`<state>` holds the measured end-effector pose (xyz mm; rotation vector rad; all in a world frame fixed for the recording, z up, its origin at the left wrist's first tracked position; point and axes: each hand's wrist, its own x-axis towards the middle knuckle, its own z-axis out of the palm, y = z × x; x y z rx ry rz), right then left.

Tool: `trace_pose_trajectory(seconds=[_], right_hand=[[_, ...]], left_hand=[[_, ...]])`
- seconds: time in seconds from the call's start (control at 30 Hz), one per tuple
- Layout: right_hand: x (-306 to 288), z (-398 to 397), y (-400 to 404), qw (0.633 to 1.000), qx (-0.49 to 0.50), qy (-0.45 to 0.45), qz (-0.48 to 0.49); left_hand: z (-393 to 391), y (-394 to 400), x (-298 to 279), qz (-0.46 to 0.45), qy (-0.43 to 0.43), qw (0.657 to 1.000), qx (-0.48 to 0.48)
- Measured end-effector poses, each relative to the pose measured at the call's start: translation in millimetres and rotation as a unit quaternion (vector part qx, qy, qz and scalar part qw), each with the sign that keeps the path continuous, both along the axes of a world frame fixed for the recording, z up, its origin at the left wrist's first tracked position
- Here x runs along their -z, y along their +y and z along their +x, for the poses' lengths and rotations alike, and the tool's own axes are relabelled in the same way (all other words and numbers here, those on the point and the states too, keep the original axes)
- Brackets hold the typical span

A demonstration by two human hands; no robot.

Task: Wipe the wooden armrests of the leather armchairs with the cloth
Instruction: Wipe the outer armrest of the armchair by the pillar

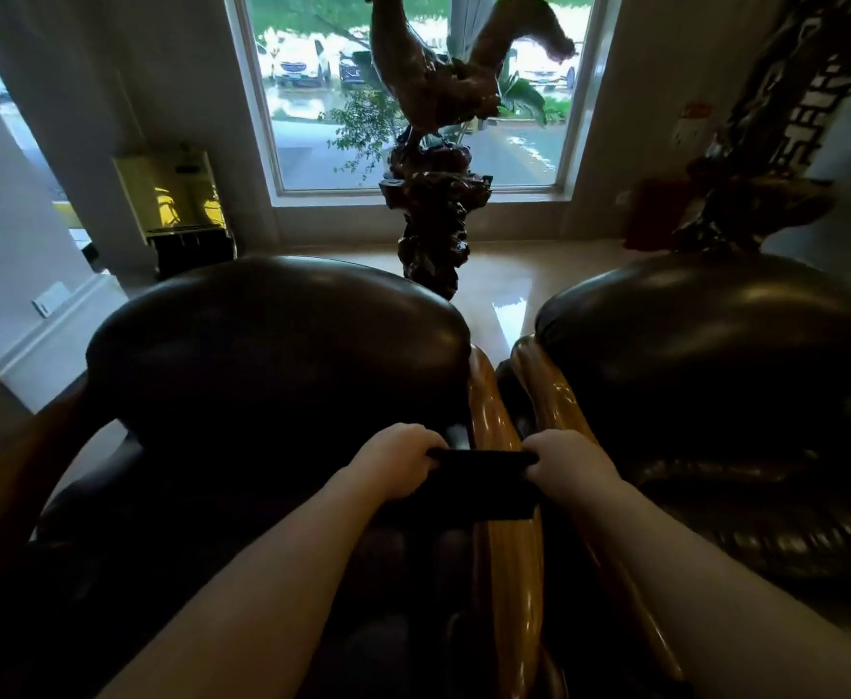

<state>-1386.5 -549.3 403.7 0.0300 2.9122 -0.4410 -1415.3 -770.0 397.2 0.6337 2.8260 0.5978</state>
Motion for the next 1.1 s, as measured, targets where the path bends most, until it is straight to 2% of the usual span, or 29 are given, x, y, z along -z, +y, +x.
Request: trace_pose_trajectory(seconds=[0.3,0.53,0.8,0.93,1.1], right_hand=[[-44,37,-97,0.993,-0.062,0.078,0.062],[-61,52,-135,0.977,-0.129,0.145,0.090],[-41,80,-193,0.976,-0.187,0.112,0.016],[-33,98,-245,0.965,-0.247,0.086,0.013],[-34,114,-318,0.947,-0.306,0.095,0.005]], left_hand=[[16,-91,-33,-0.020,0.060,0.998,-0.016],[55,-134,-57,-0.052,0.095,0.993,-0.052],[142,-191,-45,-0.059,0.100,0.984,-0.139],[177,-234,-45,-0.091,0.079,0.977,-0.175],[209,-292,-47,-0.103,0.075,0.965,-0.228]])
